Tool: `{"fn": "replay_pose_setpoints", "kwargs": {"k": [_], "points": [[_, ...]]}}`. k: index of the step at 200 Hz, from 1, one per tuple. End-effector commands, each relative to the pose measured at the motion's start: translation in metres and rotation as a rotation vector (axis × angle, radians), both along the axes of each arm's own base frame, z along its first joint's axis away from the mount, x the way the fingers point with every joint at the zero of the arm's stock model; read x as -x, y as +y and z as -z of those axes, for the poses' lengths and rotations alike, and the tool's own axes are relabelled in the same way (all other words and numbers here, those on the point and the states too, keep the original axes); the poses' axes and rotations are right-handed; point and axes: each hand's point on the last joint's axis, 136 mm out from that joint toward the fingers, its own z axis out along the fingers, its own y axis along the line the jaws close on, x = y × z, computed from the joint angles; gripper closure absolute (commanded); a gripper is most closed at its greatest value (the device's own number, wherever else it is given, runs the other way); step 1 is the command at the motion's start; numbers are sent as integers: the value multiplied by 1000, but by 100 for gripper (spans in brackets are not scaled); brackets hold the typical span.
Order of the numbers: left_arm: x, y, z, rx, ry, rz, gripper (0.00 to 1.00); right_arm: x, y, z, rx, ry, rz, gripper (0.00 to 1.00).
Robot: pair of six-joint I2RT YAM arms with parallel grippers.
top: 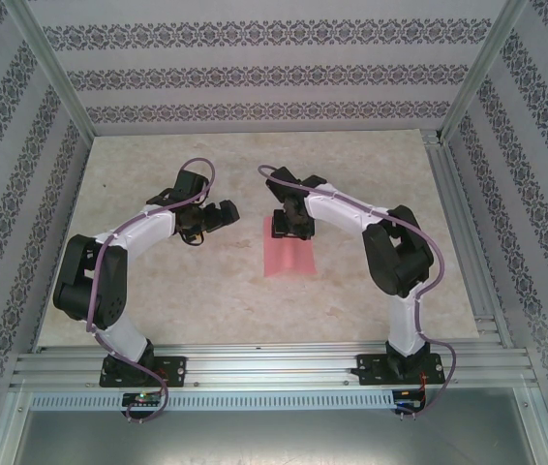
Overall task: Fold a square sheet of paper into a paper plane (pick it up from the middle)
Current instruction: Fold the square sheet of paper in half at the center of the table.
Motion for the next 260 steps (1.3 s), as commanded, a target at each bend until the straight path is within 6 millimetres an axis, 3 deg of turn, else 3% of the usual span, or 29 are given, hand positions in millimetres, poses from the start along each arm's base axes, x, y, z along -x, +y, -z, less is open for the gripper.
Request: {"fn": "replay_pose_setpoints", "kwargs": {"k": [1,29,53,83,126,190,260], "points": [[-5,-4,-21,1,-40,14,0,-4,16,-27,-169,-27,-7,49],[-6,-5,-28,11,-51,12,0,-5,32,-53,-356,-44,-13,49],[-8,-9,-36,39,-66,12,0,-11,32,-64,-496,-54,28,49],[-10,-19,-43,92,-81,19,0,-10,14,-44,-552,-33,57,48],[-10,-53,-43,144,-79,85,0,-5,-21,-9,-576,14,107,45],[-10,-97,-35,133,-56,165,0,1,-71,5,-488,4,152,35],[-10,-135,-29,149,-42,242,7,4,-103,18,-316,5,192,36]]}}
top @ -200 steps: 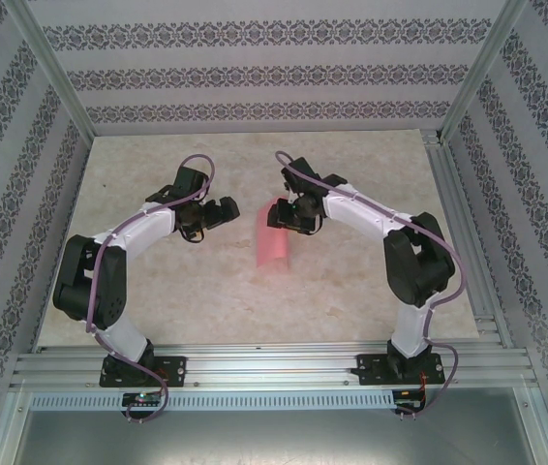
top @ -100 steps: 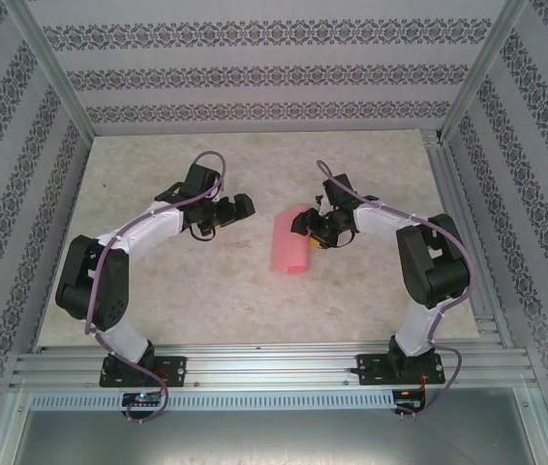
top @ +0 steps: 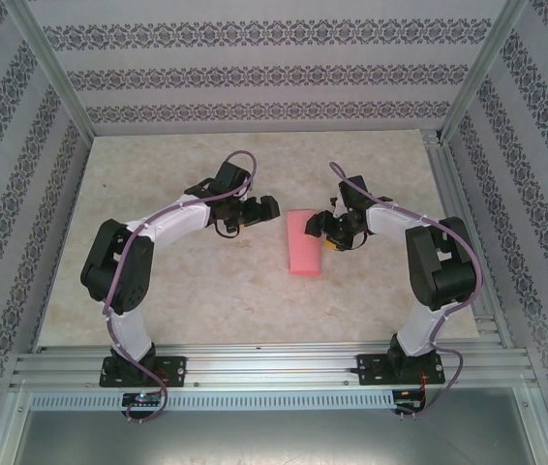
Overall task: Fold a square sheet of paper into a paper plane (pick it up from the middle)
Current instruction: Fold the square sheet of paper in half at the center of the table.
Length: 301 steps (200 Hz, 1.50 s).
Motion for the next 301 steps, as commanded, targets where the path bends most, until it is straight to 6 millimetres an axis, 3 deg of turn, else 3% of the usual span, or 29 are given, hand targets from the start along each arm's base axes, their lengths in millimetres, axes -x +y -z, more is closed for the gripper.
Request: {"fn": "replay_pose_setpoints", "kwargs": {"k": [1,71,118,161,232,301], "points": [[-3,-21,-10,40,-21,35,8,-2,-20,-2,107,-28,21,36],[-4,-50,-3,72,-10,82,24,-10,-35,2,166,-41,141,36],[-6,-61,0,82,1,99,36,-8,-24,11,182,-25,89,37],[-7,-61,3,83,8,91,42,-4,-16,16,250,-7,19,36],[-5,-63,7,90,19,89,45,-12,-17,11,232,-33,91,36],[-4,-67,7,98,22,96,50,-11,-8,21,213,-11,76,36]]}}
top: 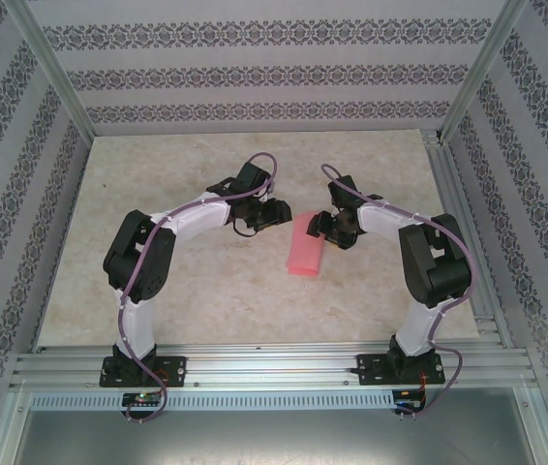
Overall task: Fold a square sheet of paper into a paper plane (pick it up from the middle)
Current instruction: Fold the square sheet of paper in half at the center of the table.
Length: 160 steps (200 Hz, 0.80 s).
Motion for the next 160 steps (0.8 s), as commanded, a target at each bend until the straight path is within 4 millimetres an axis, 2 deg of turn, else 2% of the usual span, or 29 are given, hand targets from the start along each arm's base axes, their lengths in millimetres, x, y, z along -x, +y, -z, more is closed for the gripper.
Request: {"fn": "replay_pose_setpoints", "kwargs": {"k": [1,44,117,160], "points": [[-2,-15,-4,36,-19,18,50,1,7,6,4,6,-18,36],[-2,-16,-2,36,-12,18,53,7,11,4,11,14,-99,36],[-3,-19,-3,45,-10,24,57,6,14,1,12,13,-163,35],[-4,-21,-3,48,-8,25,57,1,9,4,27,12,-116,35]]}}
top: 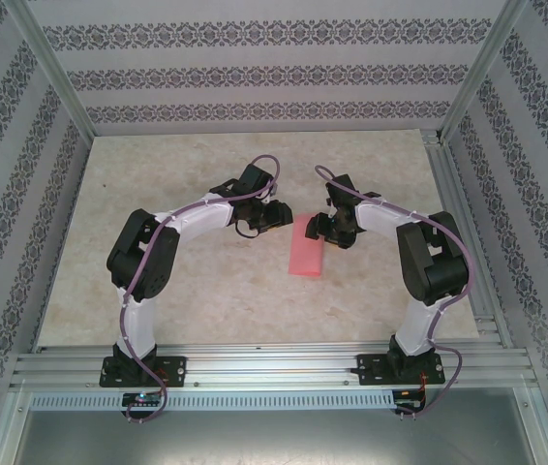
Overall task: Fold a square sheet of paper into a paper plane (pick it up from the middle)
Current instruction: Fold the square sheet of paper in half at the center of the table.
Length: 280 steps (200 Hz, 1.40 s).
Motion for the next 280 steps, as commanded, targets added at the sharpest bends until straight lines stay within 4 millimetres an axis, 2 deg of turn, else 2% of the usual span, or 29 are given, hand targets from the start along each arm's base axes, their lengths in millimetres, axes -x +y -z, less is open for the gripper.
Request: {"fn": "replay_pose_setpoints", "kwargs": {"k": [1,46,105,129,159,204,253,280], "points": [[-5,-15,-10,38,-21,14,57,-4,4,3,-1,4,1,35],[-4,-17,-8,38,-17,19,57,-5,7,8,-7,19,-11,35],[-4,-21,-6,49,-9,24,60,-1,1,18,28,42,0,35],[-4,-21,-5,46,-7,21,60,-4,6,16,1,31,8,35],[-5,-16,-6,25,-14,1,61,-4,6,12,15,24,-34,35],[-9,-6,-11,-5,-45,-40,62,-1,2,18,29,26,-39,35],[-8,-16,-3,31,-8,-18,68,-3,-5,23,60,35,19,35],[-9,-20,-1,47,-1,-12,69,-2,-2,26,47,41,11,35]]}}
